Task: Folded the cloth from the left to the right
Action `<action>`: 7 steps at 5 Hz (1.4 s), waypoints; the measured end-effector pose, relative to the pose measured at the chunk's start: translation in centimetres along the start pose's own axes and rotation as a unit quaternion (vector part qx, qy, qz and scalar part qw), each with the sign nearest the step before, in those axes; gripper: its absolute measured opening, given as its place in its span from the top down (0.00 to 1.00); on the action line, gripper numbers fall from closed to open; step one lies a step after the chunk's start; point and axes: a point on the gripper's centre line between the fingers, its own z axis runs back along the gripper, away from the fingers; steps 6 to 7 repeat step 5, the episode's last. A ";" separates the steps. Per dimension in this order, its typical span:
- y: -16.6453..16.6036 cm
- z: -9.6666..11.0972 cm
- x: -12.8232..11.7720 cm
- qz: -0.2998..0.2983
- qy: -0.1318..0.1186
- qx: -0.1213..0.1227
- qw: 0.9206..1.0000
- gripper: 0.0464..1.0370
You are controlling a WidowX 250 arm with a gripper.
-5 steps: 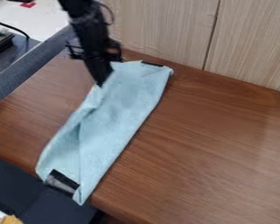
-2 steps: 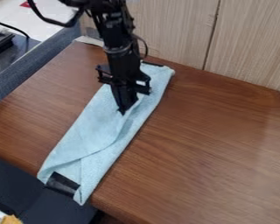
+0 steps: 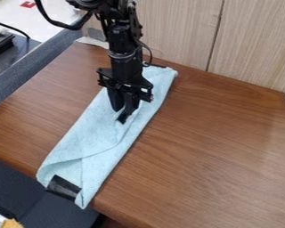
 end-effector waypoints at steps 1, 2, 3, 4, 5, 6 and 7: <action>0.0 0.0 0.0 0.000 0.000 0.001 1.000 0.22; -0.1 -0.1 -0.1 0.003 0.001 -0.003 1.000 0.03; -0.2 1.5 0.1 0.003 -0.021 -0.005 1.000 0.03; 0.2 3.7 -0.3 0.009 -0.051 -0.004 0.999 0.03; 0.2 3.9 -0.2 0.010 -0.054 -0.003 0.998 0.04; 0.2 3.9 -0.2 0.010 -0.054 -0.003 0.998 0.04; 0.2 3.9 -0.2 0.010 -0.054 -0.003 0.998 0.04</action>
